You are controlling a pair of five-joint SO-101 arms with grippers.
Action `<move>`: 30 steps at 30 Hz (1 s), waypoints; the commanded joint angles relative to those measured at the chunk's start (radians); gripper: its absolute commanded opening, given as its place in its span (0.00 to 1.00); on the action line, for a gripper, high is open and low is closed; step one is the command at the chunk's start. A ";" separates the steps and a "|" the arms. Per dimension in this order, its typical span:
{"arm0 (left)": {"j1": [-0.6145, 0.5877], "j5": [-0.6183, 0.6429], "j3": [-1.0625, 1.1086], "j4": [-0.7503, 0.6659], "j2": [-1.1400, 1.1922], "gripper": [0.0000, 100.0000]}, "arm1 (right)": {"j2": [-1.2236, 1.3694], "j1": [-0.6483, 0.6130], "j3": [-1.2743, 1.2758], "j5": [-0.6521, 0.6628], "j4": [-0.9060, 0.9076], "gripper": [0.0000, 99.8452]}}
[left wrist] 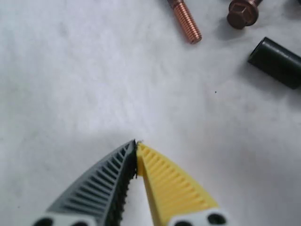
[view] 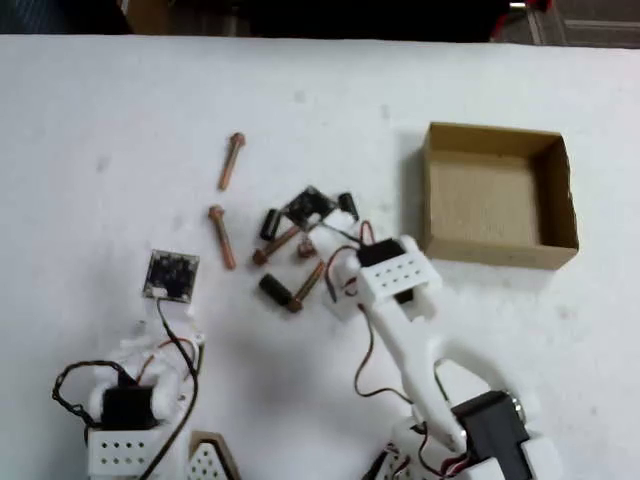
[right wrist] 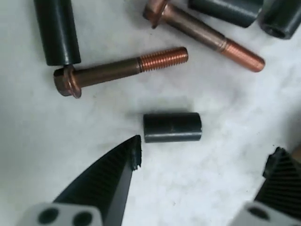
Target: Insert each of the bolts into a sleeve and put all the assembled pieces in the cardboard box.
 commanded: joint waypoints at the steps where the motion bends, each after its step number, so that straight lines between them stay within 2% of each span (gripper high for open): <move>1: -0.001 0.009 -0.003 0.005 -0.007 0.02 | -0.036 -0.062 -0.038 -0.094 0.021 0.38; 8: -0.001 0.009 -0.003 0.005 -0.007 0.02 | -0.035 -0.064 -0.026 -0.377 -0.027 0.38; 13: -0.001 0.009 -0.003 0.005 -0.007 0.02 | -0.035 -0.061 -0.026 -0.652 -0.027 0.38; 16: -0.001 0.009 -0.003 0.005 -0.007 0.02 | -0.035 -0.067 -0.026 -0.764 -0.022 0.38; 23: -0.001 0.009 -0.003 0.005 -0.007 0.02 | -0.036 -0.068 0.011 -0.776 -0.047 0.38; 30: -0.001 0.009 -0.003 0.005 -0.007 0.02 | -0.036 -0.068 0.135 -0.783 -0.302 0.38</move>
